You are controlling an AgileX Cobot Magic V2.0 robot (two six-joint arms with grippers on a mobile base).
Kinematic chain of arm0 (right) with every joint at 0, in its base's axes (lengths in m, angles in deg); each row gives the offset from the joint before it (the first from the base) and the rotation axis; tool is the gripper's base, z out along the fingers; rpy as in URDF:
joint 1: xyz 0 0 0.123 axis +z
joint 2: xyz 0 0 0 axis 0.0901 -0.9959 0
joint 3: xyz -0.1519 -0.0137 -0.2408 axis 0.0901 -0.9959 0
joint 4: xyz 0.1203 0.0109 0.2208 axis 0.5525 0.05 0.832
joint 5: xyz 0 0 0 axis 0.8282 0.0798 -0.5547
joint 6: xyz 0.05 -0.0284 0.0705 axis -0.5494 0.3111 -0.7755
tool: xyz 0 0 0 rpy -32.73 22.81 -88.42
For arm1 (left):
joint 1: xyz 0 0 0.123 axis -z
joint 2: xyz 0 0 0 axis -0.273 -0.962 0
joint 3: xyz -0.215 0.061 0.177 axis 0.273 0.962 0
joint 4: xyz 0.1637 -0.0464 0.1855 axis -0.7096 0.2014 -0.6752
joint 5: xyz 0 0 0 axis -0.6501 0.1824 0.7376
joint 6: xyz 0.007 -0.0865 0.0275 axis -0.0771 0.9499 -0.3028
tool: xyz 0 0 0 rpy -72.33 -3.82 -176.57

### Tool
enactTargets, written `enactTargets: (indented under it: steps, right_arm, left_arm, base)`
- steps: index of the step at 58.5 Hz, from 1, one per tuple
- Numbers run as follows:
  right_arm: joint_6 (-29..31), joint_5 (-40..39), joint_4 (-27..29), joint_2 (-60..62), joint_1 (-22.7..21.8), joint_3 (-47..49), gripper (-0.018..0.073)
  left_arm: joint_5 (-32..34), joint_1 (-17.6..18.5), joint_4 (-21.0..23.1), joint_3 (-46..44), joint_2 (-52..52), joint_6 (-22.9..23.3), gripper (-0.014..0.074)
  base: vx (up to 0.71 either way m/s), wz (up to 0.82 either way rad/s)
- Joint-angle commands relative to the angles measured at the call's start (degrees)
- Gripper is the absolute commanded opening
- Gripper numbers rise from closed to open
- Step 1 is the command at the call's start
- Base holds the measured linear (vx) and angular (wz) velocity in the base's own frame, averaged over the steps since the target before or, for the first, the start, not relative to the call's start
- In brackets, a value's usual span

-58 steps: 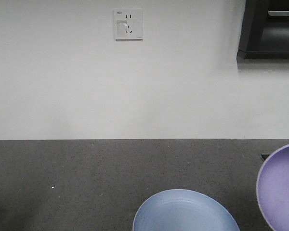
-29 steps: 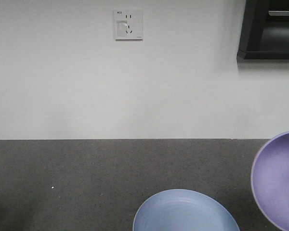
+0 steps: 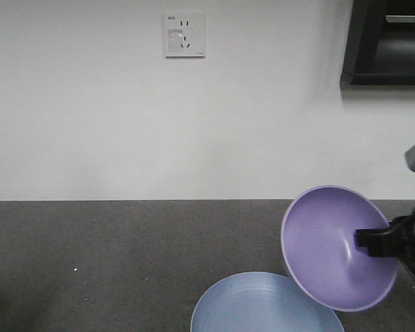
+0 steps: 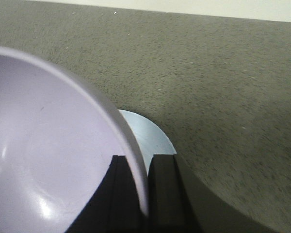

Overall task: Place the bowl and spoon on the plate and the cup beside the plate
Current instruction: 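Lower the bowl onto the plate and open the right gripper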

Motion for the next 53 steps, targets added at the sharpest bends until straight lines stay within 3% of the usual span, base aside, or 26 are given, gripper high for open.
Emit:
enactTargets:
  steps: [1, 5, 9, 14, 18, 40, 53]
  right_arm:
    - [0.5, -1.5, -1.1, -4.1, 4.0, 5.2, -0.0012]
    - [-2.2, -2.3, -7.8, -7.6, 7.6, 7.3, -0.0012]
    - [-10.5, -2.5, -13.2, -10.3, 9.6, 8.9, -0.0012]
    - [-20.1, -1.5, -17.9, -13.6, 10.8, 10.4, -0.0012]
    - [-23.5, -1.4, -19.7, -15.8, 11.6, 10.9, -0.0012]
    - [-21.3, -2.9, -18.5, -23.3, 13.4, 10.9, 0.0003]
    - [-20.7, -1.4, -18.5, -24.3, 13.4, 10.9, 0.0071]
  left_arm:
    - [5.3, 0.1, -0.1, -1.6, 0.2, 0.1, 0.0004]
    - [5.3, 0.1, -0.1, -1.6, 0.2, 0.1, 0.0004]
    - [5.3, 0.1, -0.1, -1.6, 0.2, 0.1, 0.0004]
    - [5.3, 0.1, -0.1, -1.6, 0.2, 0.1, 0.0004]
    - [5.4, 0.1, -0.1, -1.6, 0.2, 0.1, 0.0004]
    - [5.4, 0.1, -0.1, -1.6, 0.2, 0.1, 0.0004]
    - [5.4, 0.1, -0.1, -1.6, 0.2, 0.1, 0.0004]
  base:
    - [0.00, 0.00]
    - [0.00, 0.00]
    - [0.00, 0.00]
    - [0.00, 0.00]
    - [0.00, 0.00]
    - [0.00, 0.00]
    - [0.00, 0.00]
